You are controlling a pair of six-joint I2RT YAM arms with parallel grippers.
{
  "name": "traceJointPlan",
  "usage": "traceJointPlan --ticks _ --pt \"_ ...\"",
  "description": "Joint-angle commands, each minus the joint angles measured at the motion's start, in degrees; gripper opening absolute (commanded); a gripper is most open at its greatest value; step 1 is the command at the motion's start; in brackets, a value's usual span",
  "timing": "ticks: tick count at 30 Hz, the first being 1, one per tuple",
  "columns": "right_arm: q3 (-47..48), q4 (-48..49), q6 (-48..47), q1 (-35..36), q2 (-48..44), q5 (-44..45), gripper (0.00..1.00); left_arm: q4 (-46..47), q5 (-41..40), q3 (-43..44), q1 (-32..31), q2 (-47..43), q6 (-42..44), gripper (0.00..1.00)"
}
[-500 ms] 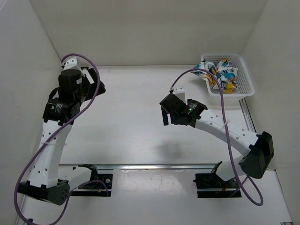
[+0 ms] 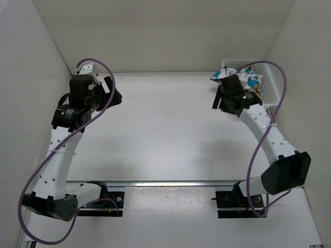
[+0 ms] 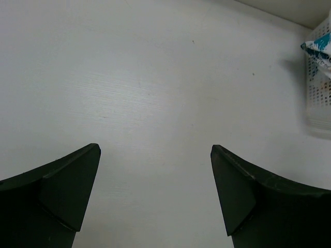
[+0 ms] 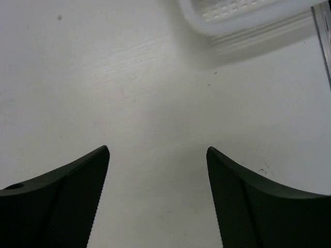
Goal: Fold and stack the shorts
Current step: Grab the shorts from the pile, then move the shorts to the center of the board
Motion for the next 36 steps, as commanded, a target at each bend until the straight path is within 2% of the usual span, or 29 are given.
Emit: traceJointPlan --ticks 1,4,6,7,8,11,12,14,16,18,19,20,21,22,23,25,29,32,34,36 --pt "7.1 7.2 -4.7 -10.1 6.0 -13.3 0.77 -0.4 4.0 -0.3 -0.1 2.6 0.4 0.99" --pt "16.3 7.2 -2.9 -20.9 15.5 -17.0 0.69 -0.4 5.1 0.4 -0.1 6.3 0.4 0.99" --pt "21.3 6.6 -2.3 -23.9 20.7 -17.7 0.69 -0.4 5.9 1.2 -0.1 8.2 1.1 0.99" --pt "24.1 6.0 -1.4 -25.9 26.2 -17.7 0.81 -0.4 5.3 2.1 -0.1 9.0 1.1 0.99" --pt "30.7 4.0 -1.4 -26.7 29.1 -17.2 0.85 -0.4 5.3 3.1 -0.1 10.9 1.7 0.99" --pt "41.9 -1.2 -0.9 -28.6 41.0 -14.5 0.92 -0.4 3.5 5.2 -0.1 14.1 2.3 0.99" --pt "49.4 -2.4 -0.2 -28.6 43.8 -14.0 0.92 -0.4 2.8 5.2 -0.1 14.8 2.3 0.99" --pt "55.1 -3.8 0.7 -30.4 51.2 -14.0 0.92 -0.4 2.8 6.7 -0.1 16.6 2.3 0.99" --pt "60.9 -3.8 1.4 -31.8 56.4 -16.0 0.88 -0.9 2.2 7.4 -0.1 17.1 2.8 0.99" --pt "64.0 -3.3 2.0 -32.5 59.8 -17.7 0.69 -1.4 1.7 7.9 -0.1 18.7 2.8 0.99" --pt "66.3 -3.3 2.0 -32.5 60.4 -18.4 0.56 -2.3 1.7 8.6 -0.1 18.7 2.8 0.99" --pt "66.3 -3.3 2.0 -32.5 60.4 -19.9 0.26 -2.8 1.7 8.6 -0.1 19.3 2.8 0.99" --pt "66.3 -1.9 2.0 -32.5 58.6 -20.5 0.12 -3.6 1.7 9.3 -0.1 19.3 2.8 0.99" --pt "65.4 -0.9 2.0 -31.8 56.9 -20.5 0.03 -3.6 1.7 9.3 -0.1 19.3 2.8 0.99" --pt "64.1 -0.1 2.0 -31.8 54.9 -21.2 0.00 -3.6 2.5 9.3 -0.1 19.3 2.8 0.99" --pt "59.0 3.4 -0.3 -29.1 47.0 -24.4 0.00 -3.6 2.5 8.6 -0.1 18.7 2.1 0.99" --pt "52.3 6.5 -5.0 -19.5 29.3 -19.0 0.00 -3.6 1.9 7.5 -0.1 16.1 1.5 0.99" --pt "50.8 8.5 -7.9 -12.7 21.8 -17.8 0.00 -3.6 0.6 4.9 -0.1 11.8 0.7 0.99" --pt "50.0 8.5 -7.9 -9.8 19.0 -18.4 0.00 -4.1 1.4 4.2 2.8 9.1 -0.2 0.99" --pt "43.4 9.6 -6.8 -4.7 14.4 -18.4 0.00 -5.7 3.3 4.2 4.6 8.5 0.3 0.99"
